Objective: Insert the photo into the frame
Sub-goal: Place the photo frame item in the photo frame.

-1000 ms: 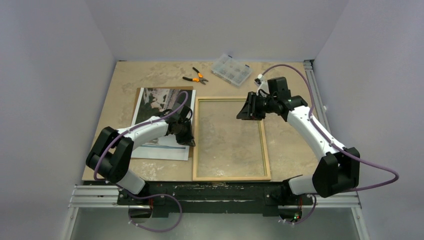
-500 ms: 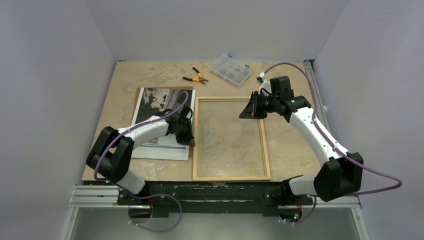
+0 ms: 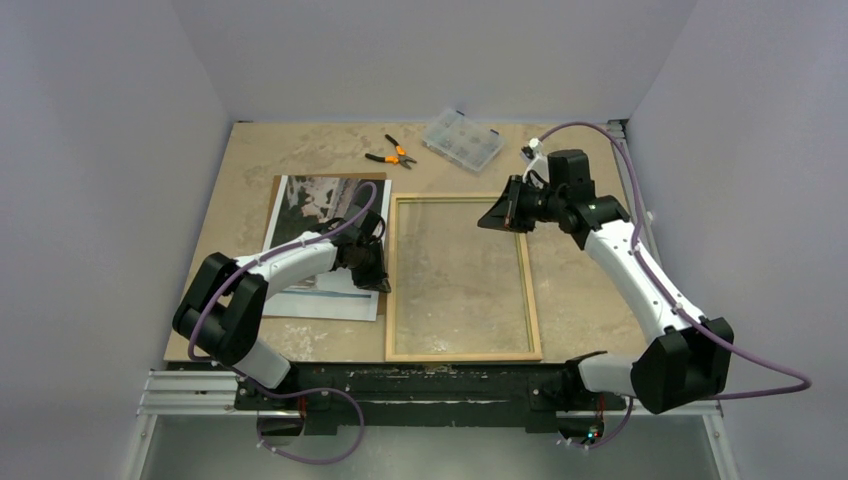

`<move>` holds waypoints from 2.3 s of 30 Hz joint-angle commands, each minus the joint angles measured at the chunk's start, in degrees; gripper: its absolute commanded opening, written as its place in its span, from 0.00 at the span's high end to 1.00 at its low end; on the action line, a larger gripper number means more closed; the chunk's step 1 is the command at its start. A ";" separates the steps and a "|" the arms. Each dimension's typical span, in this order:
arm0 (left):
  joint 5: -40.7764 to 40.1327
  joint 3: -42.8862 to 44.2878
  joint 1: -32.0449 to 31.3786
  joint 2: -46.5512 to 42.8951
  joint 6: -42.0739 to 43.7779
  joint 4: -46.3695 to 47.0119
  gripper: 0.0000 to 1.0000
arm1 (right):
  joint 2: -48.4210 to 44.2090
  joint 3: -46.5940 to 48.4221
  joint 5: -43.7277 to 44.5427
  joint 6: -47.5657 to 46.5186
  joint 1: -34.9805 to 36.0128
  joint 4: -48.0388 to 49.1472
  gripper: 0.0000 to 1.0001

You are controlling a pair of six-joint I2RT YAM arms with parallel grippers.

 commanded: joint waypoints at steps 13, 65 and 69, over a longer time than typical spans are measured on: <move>-6.52 -1.74 -0.58 3.78 2.64 -0.32 1.00 | 3.15 -2.18 -4.17 8.11 -1.29 11.35 1.00; -7.36 -1.73 -0.54 3.56 2.91 -1.28 1.00 | -1.16 -3.81 -1.47 13.80 -2.35 13.78 1.00; -7.44 -1.74 -0.54 3.42 2.91 -1.37 1.00 | -1.42 -5.08 -0.37 15.15 -2.36 14.83 1.00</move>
